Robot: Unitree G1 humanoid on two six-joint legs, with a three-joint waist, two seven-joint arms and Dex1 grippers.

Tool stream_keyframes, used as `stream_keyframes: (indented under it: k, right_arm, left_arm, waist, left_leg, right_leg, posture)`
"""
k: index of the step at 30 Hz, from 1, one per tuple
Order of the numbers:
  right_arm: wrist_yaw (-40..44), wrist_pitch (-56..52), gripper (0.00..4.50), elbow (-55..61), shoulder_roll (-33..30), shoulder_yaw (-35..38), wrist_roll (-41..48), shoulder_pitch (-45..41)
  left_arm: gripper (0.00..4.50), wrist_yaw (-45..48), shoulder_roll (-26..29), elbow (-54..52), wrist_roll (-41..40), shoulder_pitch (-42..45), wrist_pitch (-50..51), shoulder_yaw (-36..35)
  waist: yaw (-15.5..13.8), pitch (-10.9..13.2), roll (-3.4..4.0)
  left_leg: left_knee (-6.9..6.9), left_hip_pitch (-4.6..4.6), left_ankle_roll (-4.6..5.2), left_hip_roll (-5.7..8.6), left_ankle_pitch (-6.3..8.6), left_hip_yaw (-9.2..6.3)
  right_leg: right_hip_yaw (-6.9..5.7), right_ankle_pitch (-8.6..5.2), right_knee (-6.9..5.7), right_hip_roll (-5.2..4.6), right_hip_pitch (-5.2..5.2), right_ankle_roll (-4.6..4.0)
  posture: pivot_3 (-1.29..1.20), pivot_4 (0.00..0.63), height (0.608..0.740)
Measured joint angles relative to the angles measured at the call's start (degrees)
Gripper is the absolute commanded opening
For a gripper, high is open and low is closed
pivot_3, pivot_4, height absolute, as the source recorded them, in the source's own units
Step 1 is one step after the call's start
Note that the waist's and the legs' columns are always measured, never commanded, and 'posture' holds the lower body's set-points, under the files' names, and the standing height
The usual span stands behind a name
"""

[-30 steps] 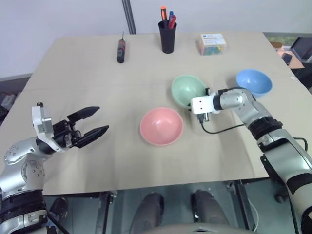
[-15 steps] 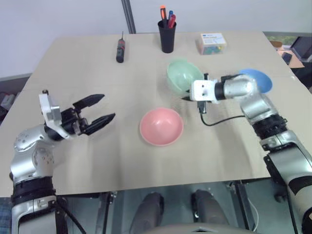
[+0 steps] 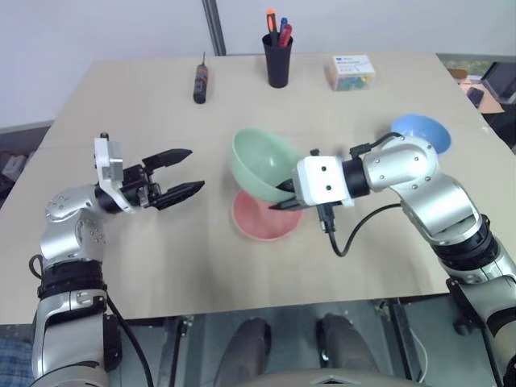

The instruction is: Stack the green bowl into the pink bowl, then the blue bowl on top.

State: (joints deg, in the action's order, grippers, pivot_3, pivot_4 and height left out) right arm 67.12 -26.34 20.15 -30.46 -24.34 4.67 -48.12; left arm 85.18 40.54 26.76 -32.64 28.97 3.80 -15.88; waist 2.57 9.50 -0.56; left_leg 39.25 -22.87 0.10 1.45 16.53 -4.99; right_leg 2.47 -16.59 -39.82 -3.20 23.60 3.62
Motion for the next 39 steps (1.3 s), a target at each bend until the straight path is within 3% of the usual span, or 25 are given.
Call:
stream_keyframes:
  k: [7, 14, 20, 32, 34, 38, 39]
  right_arm:
    - [-1.6, -2.4, 4.47, 2.0, 0.4, -0.6, 0.0, 0.0]
    - [-3.9, -4.3, 4.47, 0.2, -2.7, 1.9, -0.3, 0.0]
    - [-11.6, 6.3, 4.47, -24.1, -11.1, 8.3, -6.9, -0.5]
    - [-19.4, 24.8, 4.47, -63.6, -11.5, 11.2, -12.8, -6.4]
    - [-20.3, 26.5, 3.96, -68.8, -10.7, 11.3, -13.3, -7.4]
    - [-20.8, 29.5, 2.52, -75.3, -9.2, 11.3, -13.9, -9.4]
    - [-21.3, 30.8, 1.91, -77.1, -8.7, 11.4, -14.3, -10.6]
  left_arm:
    - [4.50, 1.8, 0.0, 2.2, 1.0, 2.5, -0.6, 0.8]
    - [4.50, 2.4, -0.5, 3.2, 1.2, 3.4, -0.8, 0.7]
    - [4.50, -1.0, -4.9, -1.6, -0.7, 4.4, 1.6, 0.7]
    - [4.50, -3.9, -9.4, -10.1, -2.7, 4.7, 4.6, 2.5]
    - [4.50, -4.2, -9.6, -10.5, -3.1, 4.7, 4.8, 2.5]
    - [4.50, -4.4, -9.7, -10.5, -3.5, 4.8, 5.1, 2.8]
    - [4.50, -4.4, -9.7, -10.5, -3.5, 4.8, 5.3, 2.9]
  waist:
    - [0.0, 0.0, 0.00]
    - [-0.2, 0.0, -0.01]
    - [-0.4, 0.0, -0.06]
    - [1.5, 0.0, -0.04]
    - [1.5, 0.0, -0.03]
    - [1.6, 0.0, -0.03]
    - [1.6, 0.0, -0.03]
  left_leg:
    - [0.00, -0.01, 0.00, -0.01, 0.00, -0.01]
    - [0.00, -0.02, 0.00, 0.01, 0.00, -0.03]
    - [0.03, -0.02, 0.01, 0.12, 0.00, 0.02]
    - [-0.09, 0.02, 0.01, -0.03, 0.00, 0.23]
    - [-0.09, 0.02, 0.01, -0.04, -0.01, 0.24]
    - [-0.09, 0.03, 0.00, -0.04, -0.01, 0.26]
    - [-0.08, 0.03, 0.00, -0.04, -0.01, 0.25]
  right_leg:
    - [-0.01, 0.00, 0.02, 0.00, 0.00, 0.00]
    - [-0.03, 0.00, 0.03, -0.01, -0.01, 0.00]
    - [0.00, 0.00, 0.02, -0.11, -0.03, 0.00]
    - [0.20, 0.00, 0.02, 0.01, 0.06, 0.00]
    - [0.21, 0.00, 0.01, 0.02, 0.06, 0.00]
    - [0.23, 0.00, 0.02, 0.03, 0.06, 0.00]
    - [0.22, 0.00, 0.02, 0.02, 0.06, 0.00]
  posture:
    - [0.00, 0.150, 0.740]
    - [0.00, 0.150, 0.740]
    - [0.00, 0.150, 0.740]
    - [0.00, 0.150, 0.740]
    - [0.00, 0.150, 0.740]
    - [0.00, 0.150, 0.740]
    - [0.00, 0.150, 0.740]
